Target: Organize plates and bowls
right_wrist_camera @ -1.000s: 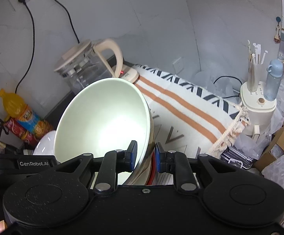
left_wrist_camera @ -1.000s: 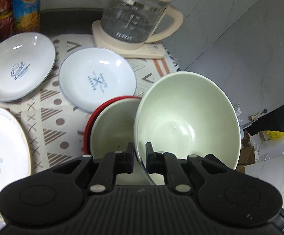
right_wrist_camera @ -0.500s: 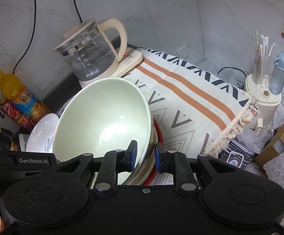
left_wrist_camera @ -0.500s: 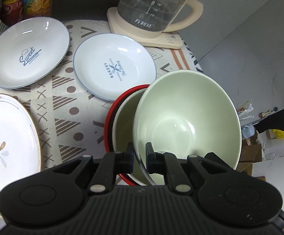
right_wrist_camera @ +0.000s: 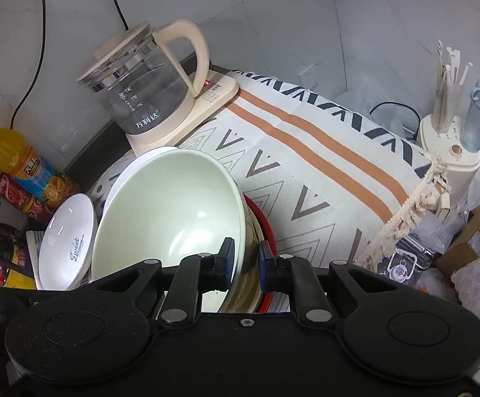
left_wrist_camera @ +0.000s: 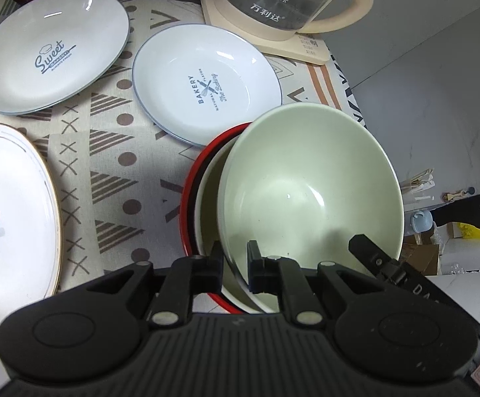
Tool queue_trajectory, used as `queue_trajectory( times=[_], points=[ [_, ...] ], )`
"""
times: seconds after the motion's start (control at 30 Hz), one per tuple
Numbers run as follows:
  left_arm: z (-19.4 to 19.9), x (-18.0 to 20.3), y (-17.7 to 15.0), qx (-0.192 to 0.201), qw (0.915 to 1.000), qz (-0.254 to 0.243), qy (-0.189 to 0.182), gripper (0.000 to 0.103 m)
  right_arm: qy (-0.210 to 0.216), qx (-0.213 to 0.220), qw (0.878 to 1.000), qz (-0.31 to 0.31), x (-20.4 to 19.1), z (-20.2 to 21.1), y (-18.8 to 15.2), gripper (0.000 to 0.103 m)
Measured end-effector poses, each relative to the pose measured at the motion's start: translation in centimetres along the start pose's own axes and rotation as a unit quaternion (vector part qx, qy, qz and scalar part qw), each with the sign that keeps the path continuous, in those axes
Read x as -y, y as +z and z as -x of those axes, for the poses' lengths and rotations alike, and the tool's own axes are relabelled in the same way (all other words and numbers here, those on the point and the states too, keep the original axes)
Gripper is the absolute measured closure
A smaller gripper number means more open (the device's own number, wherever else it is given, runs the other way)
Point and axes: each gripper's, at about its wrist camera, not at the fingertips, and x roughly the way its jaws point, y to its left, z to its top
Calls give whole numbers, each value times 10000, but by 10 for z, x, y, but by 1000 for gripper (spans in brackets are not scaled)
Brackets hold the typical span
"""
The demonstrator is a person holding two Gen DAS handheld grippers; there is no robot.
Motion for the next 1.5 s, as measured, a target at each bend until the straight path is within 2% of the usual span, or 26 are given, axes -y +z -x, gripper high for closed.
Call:
queue_trajectory(
  times=[0.13, 0.4, 0.57, 0.7, 1.0, 1.03, 1.2, 1.37, 1.43, 1.5],
  points=[
    [4, -2, 6, -131, 9996, 238, 33, 92, -6, -71, 10000, 37, -3, -6, 7, 91],
    [10, -3, 11, -126, 9997, 207, 70, 92, -81, -141, 9998, 92, -9, -14, 13, 94],
    [15, 0, 11, -55, 9994, 75, 329, 90, -63, -235, 9995, 187, -9, -13, 14, 91],
    [14, -3, 13, -12, 9994, 59, 333, 90, -72, -209, 9993, 300, -9, -8, 13, 86],
    [24, -6, 18, 184, 9991, -28, 368, 89, -66, -57, 9988, 479, 0, 2, 12, 89],
    [26, -7, 17, 208, 9991, -38, 357, 88, -74, -78, 9988, 469, 1, 1, 11, 90],
    [41, -21, 9, 398, 9982, -81, 442, 61, -144, -118, 9988, 461, -2, -1, 4, 93],
    [56, -42, -3, 475, 9974, -126, 527, 49, -182, -152, 9991, 353, -4, 4, -3, 91],
    [65, -50, -8, 504, 9972, -157, 528, 38, -219, -137, 9992, 299, -5, 9, -8, 90],
    [72, -57, -14, 568, 9968, -181, 524, 22, -213, -99, 9992, 330, -10, 14, -14, 86]
  ],
)
